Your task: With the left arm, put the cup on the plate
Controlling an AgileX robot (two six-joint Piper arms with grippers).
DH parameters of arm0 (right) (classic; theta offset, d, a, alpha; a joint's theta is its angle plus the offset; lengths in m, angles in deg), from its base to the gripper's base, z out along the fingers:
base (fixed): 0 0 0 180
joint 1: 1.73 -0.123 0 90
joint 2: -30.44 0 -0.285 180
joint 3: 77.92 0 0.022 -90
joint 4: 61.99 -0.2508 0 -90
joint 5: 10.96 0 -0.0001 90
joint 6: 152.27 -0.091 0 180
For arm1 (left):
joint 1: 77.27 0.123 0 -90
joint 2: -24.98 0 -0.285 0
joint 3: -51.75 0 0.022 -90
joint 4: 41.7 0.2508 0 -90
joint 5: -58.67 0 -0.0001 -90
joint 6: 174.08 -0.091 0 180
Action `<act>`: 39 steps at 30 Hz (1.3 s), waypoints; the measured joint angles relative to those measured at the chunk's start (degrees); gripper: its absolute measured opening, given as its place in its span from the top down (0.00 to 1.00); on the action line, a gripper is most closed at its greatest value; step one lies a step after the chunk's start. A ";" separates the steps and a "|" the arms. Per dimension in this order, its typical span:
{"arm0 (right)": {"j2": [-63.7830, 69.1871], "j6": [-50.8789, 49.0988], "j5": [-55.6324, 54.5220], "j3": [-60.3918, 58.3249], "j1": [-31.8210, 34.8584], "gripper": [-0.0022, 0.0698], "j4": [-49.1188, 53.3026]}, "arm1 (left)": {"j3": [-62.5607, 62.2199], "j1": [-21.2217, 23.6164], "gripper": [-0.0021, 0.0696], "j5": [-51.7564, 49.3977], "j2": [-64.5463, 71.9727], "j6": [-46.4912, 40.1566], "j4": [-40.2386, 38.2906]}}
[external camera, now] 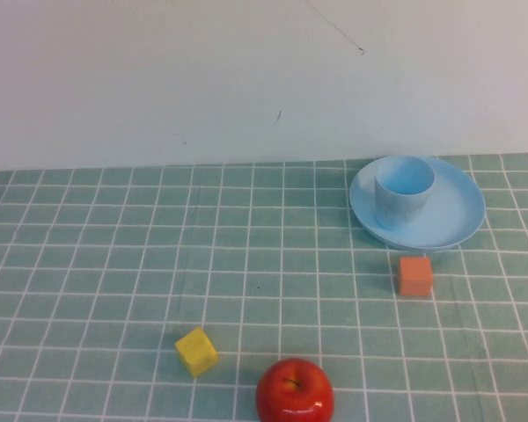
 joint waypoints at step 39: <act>0.00 0.00 0.00 0.00 0.00 0.97 0.24 | 64.60 0.00 0.97 36.88 -19.85 5.30 0.29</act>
